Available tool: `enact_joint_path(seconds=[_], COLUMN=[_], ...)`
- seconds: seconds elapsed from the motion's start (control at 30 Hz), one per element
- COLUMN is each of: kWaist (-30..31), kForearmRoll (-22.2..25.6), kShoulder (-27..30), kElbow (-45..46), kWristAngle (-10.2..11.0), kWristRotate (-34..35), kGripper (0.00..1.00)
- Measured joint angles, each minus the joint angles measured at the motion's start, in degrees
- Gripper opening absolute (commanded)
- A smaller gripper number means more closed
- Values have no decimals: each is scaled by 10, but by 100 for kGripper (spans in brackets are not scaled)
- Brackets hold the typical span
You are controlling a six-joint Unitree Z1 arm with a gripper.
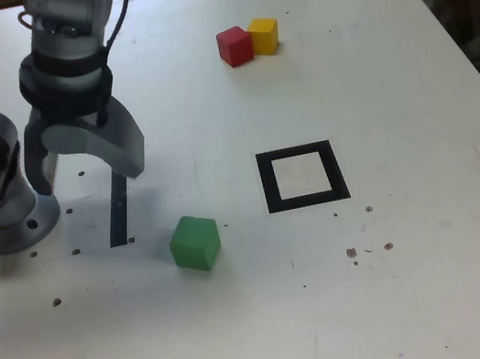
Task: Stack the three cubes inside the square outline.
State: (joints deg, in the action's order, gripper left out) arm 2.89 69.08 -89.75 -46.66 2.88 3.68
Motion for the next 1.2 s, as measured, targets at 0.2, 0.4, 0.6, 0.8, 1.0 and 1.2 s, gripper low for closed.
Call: enact_joint_path(seconds=[0.2,0.4,0.6,0.8,1.0,1.2], kWaist=[0,0,0,0,-3,-76], kForearmRoll=[1,8,10,11,45,65], kShoulder=[0,0,0,0,0,-1], kElbow=[0,0,0,-1,-30,-110], kWristAngle=[0,-1,0,0,11,33], kWristRotate=[0,0,1,1,1,-62], kGripper=[99,99,99,99,99,99])
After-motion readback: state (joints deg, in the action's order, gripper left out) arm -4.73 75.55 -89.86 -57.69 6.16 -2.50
